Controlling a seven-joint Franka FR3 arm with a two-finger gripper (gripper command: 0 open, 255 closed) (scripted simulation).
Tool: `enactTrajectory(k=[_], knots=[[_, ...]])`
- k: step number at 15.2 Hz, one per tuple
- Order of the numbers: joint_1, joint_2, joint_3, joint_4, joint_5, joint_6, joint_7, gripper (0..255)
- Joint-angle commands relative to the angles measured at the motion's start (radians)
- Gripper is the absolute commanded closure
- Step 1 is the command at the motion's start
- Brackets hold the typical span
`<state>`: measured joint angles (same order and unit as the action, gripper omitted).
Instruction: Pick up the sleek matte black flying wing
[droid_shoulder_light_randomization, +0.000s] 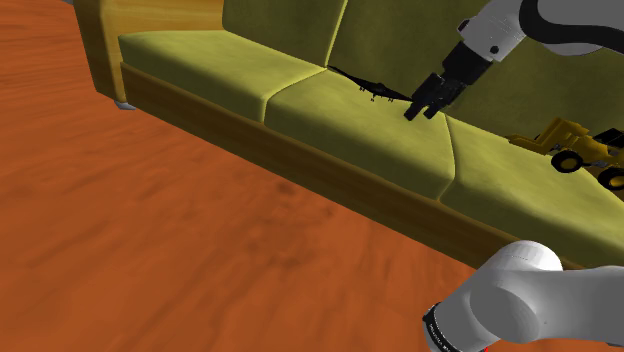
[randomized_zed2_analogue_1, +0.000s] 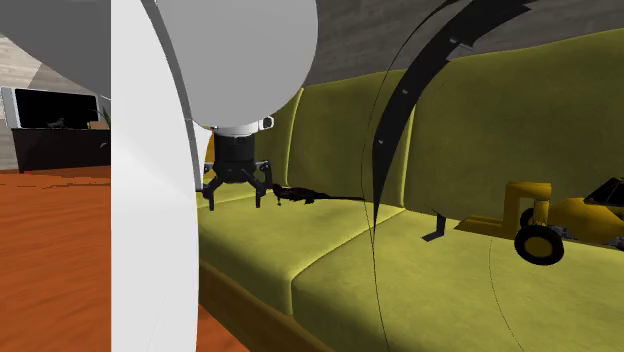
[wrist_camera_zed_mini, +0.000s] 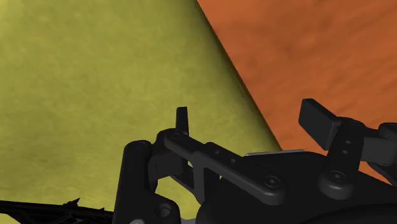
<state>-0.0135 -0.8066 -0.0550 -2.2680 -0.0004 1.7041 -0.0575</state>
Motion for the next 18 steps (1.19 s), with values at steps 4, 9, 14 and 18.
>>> enactTrajectory(k=[4, 9, 14, 18], knots=[[0.011, 0.058, -0.082, 0.044, -0.044, -0.016, -0.144, 0], [0.038, 0.191, -0.211, 0.155, -0.101, -0.04, -0.384, 0], [0.071, 0.362, -0.332, 0.31, -0.127, -0.062, -0.628, 0], [0.094, 0.528, -0.426, 0.464, -0.114, -0.084, -0.83, 0]])
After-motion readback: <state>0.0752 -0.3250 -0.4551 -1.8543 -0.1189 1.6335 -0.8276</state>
